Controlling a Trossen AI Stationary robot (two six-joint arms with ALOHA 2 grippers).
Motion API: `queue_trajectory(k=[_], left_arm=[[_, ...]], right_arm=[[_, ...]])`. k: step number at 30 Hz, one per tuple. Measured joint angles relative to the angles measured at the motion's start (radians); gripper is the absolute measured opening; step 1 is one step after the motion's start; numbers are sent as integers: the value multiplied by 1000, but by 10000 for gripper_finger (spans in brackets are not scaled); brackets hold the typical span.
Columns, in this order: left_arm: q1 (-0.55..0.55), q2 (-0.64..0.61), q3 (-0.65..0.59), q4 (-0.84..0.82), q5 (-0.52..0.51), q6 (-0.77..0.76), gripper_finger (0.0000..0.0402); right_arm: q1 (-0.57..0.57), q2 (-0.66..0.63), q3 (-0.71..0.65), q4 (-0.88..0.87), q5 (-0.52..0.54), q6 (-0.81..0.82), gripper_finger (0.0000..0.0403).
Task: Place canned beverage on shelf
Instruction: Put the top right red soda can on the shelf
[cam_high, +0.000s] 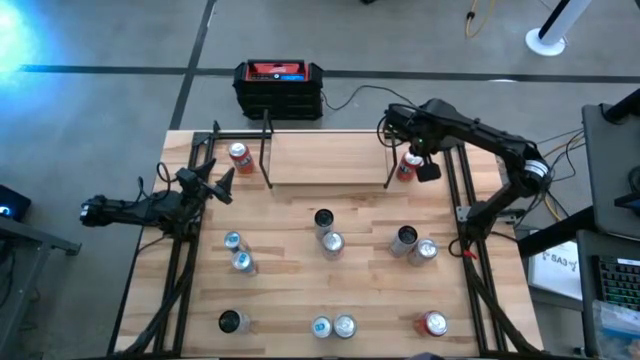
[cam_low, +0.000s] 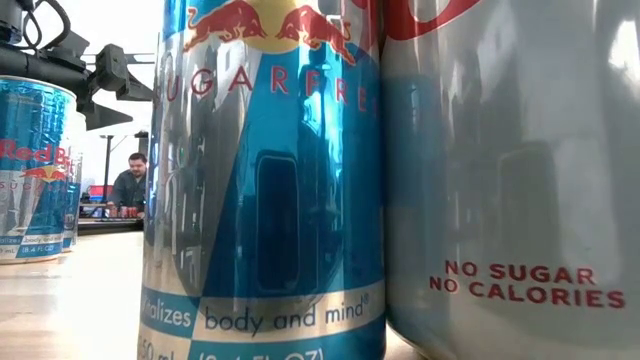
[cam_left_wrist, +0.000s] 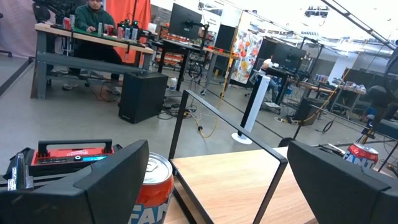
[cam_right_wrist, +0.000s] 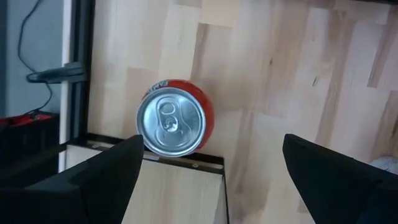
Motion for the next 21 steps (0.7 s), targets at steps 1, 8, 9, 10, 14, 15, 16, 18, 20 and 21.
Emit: queue_trajectory(k=[1,8,9,10,14,15,16,18,20,21], left_arm=[[0,0,0,0,0,0,368],[0,0,0,0,0,0,368],[0,0,0,0,0,0,368],[0,0,0,0,0,0,368],[0,0,0,0,0,0,368],[0,0,0,0,0,0,368],[0,0,0,0,0,0,368],[0,0,0,0,0,0,368],[0,0,0,0,0,0,368],[0,0,0,0,0,0,368]], right_arm=[[0,5,0,0,-1,0,370],[-8,42,0,3,25,10,370],[-12,50,0,6,33,16,370],[-16,58,0,8,39,23,370],[-38,89,0,31,42,18,370],[-44,95,0,38,42,14,370],[-49,102,-1,40,42,8,370],[-66,112,-1,50,32,-8,370],[-87,119,-1,62,11,-24,370],[-99,121,-1,67,-5,-34,370]])
